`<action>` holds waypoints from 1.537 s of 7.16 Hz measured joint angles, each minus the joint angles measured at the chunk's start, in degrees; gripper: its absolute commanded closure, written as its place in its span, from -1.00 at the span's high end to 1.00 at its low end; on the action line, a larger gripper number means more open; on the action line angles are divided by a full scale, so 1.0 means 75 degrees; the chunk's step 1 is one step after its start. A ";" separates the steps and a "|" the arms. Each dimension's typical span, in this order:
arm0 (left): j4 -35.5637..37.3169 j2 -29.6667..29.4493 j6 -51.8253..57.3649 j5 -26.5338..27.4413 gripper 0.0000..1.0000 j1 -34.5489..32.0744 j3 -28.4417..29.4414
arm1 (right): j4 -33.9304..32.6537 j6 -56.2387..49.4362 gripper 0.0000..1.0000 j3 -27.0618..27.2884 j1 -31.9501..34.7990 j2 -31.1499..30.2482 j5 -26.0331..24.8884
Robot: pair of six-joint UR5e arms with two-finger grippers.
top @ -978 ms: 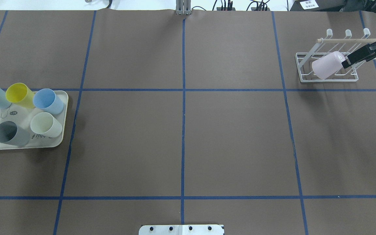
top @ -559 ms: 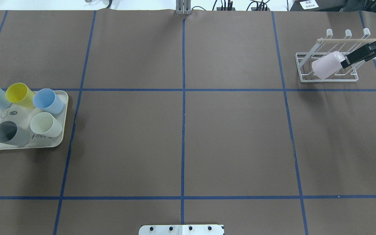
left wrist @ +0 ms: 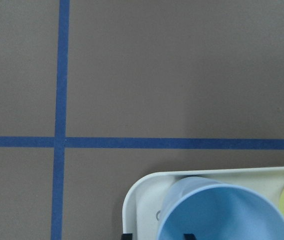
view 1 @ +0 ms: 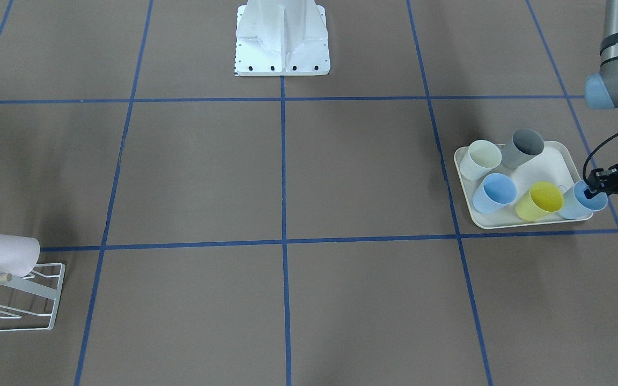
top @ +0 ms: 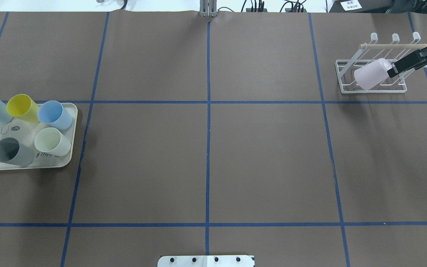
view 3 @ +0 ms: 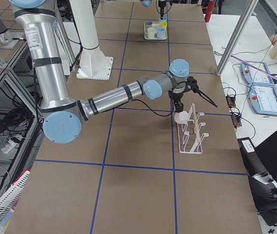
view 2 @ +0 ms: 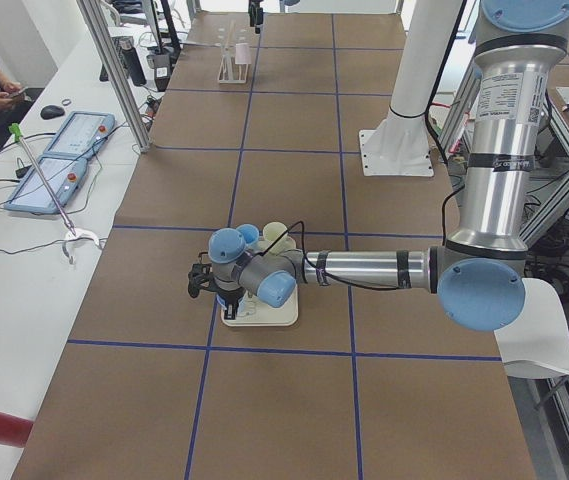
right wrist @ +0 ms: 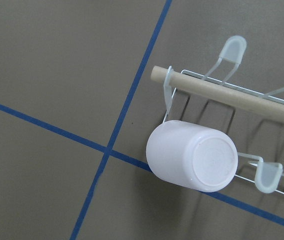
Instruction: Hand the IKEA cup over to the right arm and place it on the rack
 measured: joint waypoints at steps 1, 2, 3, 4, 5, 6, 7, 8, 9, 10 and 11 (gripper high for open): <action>-0.0001 -0.0003 0.0018 -0.0302 -1.00 -0.0020 -0.0008 | -0.0001 0.0000 0.97 -0.0002 -0.0001 -0.0001 -0.0005; -0.0007 -0.0003 0.0054 -0.0597 -1.00 -0.0139 -0.0045 | -0.0001 0.0000 0.97 -0.0005 -0.0006 -0.0001 -0.0011; -0.0008 0.0004 0.0087 -0.0776 -1.00 -0.0384 -0.0168 | 0.0000 0.0026 0.97 -0.0008 -0.0010 0.0001 -0.0014; 0.0041 0.0019 0.0101 -0.0865 -1.00 -0.0671 -0.0404 | 0.0015 0.0137 0.97 0.0001 -0.0010 0.0009 -0.0009; 0.0242 0.0049 0.0104 -0.0905 -1.00 -0.0990 -0.0765 | 0.0042 0.0303 0.97 0.0041 -0.0011 0.0017 0.0007; 0.0655 0.0100 0.0075 -0.0921 -1.00 -0.1224 -0.1294 | 0.0061 0.0538 0.97 0.0133 -0.0011 0.0020 0.0046; 0.1148 0.0194 -0.0014 -0.0925 -1.00 -0.1313 -0.1930 | 0.0073 0.0943 0.97 0.0286 -0.0011 0.0022 0.0142; 0.1478 0.0303 -0.0426 -0.0945 -1.00 -0.1314 -0.2570 | 0.0078 0.1419 0.97 0.0492 -0.0015 0.0023 0.0251; 0.1590 0.0344 -0.1209 -0.1091 -1.00 -0.1284 -0.3083 | 0.0092 0.1830 0.97 0.0689 -0.0033 0.0026 0.0321; 0.1609 0.0336 -0.1995 -0.1352 -1.00 -0.1240 -0.3486 | 0.0120 0.2205 0.97 0.0848 -0.0065 0.0034 0.0409; 0.1597 0.0258 -0.2808 -0.1526 -1.00 -0.1082 -0.3831 | 0.0146 0.2604 0.97 0.1017 -0.0114 0.0041 0.0521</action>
